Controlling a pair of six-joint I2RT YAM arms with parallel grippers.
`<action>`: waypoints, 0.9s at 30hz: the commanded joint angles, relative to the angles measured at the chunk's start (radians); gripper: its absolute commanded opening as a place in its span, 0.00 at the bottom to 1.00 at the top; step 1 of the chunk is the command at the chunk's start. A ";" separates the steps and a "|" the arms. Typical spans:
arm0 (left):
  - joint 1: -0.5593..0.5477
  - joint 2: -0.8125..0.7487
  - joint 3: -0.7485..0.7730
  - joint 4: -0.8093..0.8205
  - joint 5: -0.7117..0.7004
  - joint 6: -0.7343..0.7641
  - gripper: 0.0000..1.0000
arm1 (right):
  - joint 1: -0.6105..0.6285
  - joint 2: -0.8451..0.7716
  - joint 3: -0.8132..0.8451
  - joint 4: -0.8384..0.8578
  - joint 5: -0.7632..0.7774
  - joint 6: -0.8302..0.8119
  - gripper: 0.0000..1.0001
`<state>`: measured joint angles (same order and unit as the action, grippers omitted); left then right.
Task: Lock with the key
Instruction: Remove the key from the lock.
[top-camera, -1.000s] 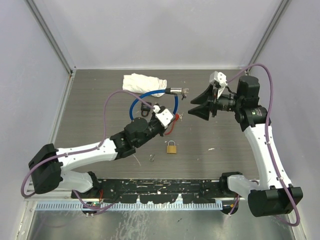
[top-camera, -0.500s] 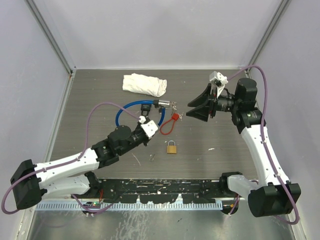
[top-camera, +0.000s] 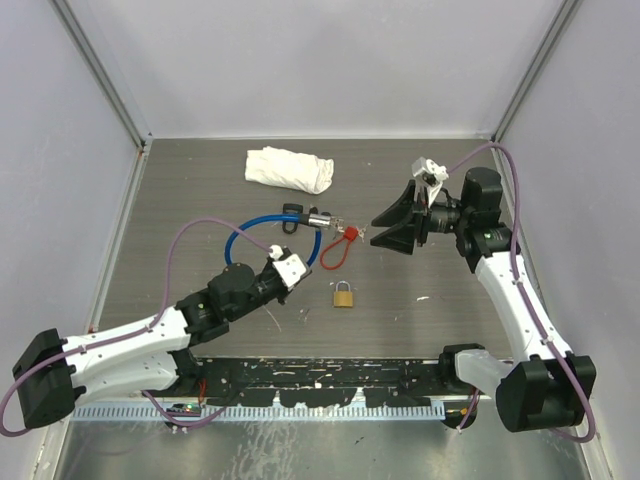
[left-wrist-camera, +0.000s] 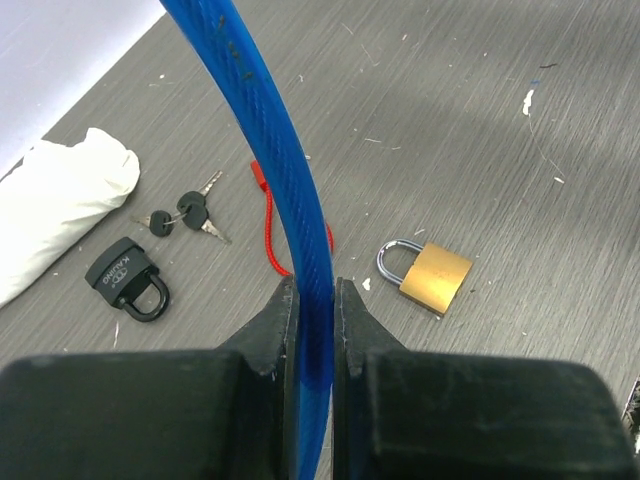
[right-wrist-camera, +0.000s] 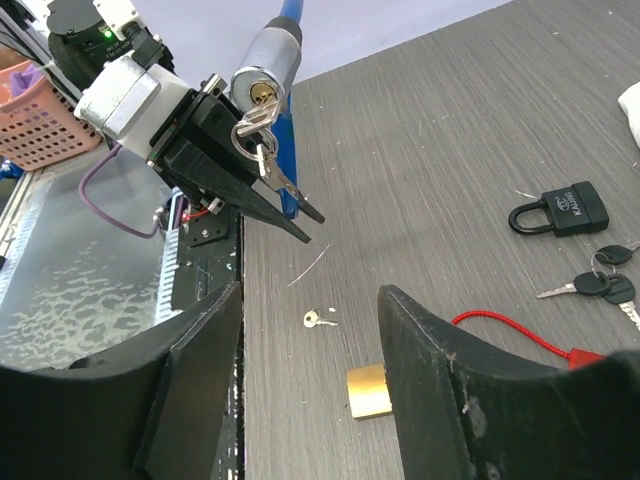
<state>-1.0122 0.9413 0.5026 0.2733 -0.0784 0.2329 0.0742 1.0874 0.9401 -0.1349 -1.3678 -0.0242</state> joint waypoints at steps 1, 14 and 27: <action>0.003 -0.038 0.006 0.117 0.007 0.023 0.00 | -0.005 0.008 -0.003 0.055 -0.029 0.000 0.62; 0.003 -0.011 0.019 0.111 0.008 0.057 0.00 | -0.006 0.015 0.109 -0.175 0.010 0.035 0.62; 0.002 0.014 0.046 0.096 0.026 0.050 0.00 | -0.005 -0.010 0.032 -0.020 0.016 0.315 0.61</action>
<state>-1.0122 0.9710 0.4999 0.2779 -0.0624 0.2737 0.0742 1.1118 0.9928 -0.2775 -1.3483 0.1108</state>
